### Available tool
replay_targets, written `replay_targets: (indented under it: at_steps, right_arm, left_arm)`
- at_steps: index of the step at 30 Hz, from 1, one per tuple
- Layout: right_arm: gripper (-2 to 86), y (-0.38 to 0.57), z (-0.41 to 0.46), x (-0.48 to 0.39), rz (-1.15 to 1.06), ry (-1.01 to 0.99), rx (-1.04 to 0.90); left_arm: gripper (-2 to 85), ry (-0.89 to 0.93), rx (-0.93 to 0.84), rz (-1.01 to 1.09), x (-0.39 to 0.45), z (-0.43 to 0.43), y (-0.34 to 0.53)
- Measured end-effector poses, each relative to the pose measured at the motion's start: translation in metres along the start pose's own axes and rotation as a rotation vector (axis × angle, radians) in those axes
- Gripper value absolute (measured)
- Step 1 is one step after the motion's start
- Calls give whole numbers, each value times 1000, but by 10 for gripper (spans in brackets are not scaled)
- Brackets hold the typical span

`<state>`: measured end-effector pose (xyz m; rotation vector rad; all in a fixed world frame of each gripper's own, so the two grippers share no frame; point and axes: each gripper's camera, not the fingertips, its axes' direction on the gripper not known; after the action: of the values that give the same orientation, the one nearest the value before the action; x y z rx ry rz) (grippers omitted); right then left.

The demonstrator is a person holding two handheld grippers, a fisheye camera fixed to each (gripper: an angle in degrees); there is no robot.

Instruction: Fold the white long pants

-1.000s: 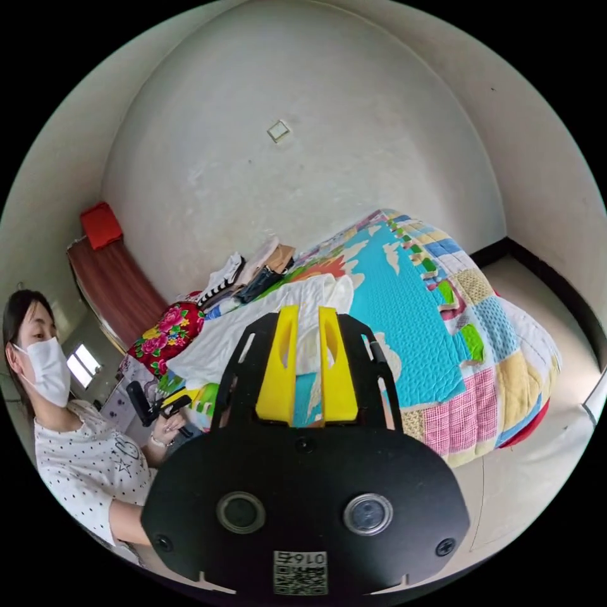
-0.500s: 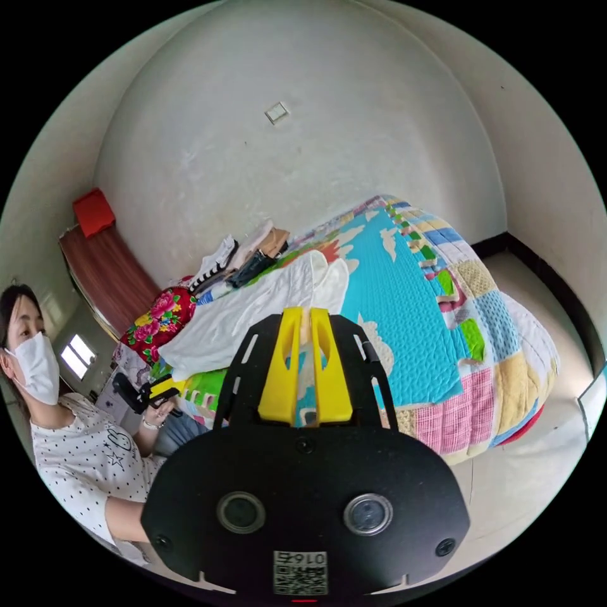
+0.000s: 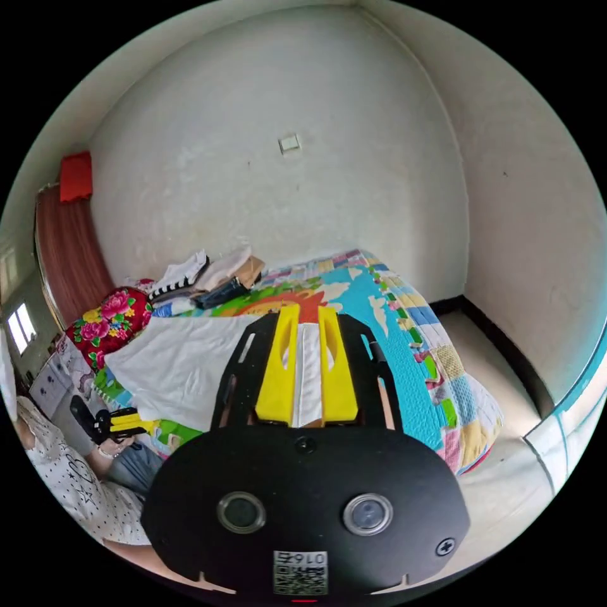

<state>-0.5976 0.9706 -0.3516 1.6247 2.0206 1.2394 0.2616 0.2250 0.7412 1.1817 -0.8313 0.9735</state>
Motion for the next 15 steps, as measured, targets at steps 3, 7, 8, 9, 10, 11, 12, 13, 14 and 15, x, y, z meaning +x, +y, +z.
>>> replay_targets:
  at_steps: [3, 7, 8, 9, 10, 11, 12, 13, 14, 15]
  right_arm:
    - [117, -44, 74, -15, -22, 112, -269]
    - [113, -78, 145, -6, 75, 206, -465]
    - [86, -85, 152, -5, 96, 147, -459]
    - [67, -88, 153, -5, 98, 118, -456]
    - [40, -94, 152, -7, 108, 134, -444]
    - [24, -101, 149, -14, 72, 157, -434]
    - [21, -105, 147, -18, 56, 155, -424]
    - [15, -114, 144, -22, 51, 153, -400]
    - [11, -122, 142, -27, 50, 155, -384]
    - [9, -126, 143, -29, 43, 160, -378]
  left_arm:
    - [-5, -15, -5, -1, 1, -7, -13]
    - [-5, -25, -1, -4, -2, -16, -25]
    - [-5, -20, 2, -9, -6, -19, -29]
    - [-6, -12, 5, -14, -10, -23, -34]
    - [-6, -8, 6, -17, -13, -25, -36]
    - [-6, -1, 7, -24, -18, -29, -40]
    - [-6, 0, 8, -27, -23, -34, -45]
    - [-6, -2, 9, -26, -25, -37, -48]
    - [-7, -12, 10, -18, -28, -43, -53]
    - [-7, -30, 10, -4, -29, -49, -58]
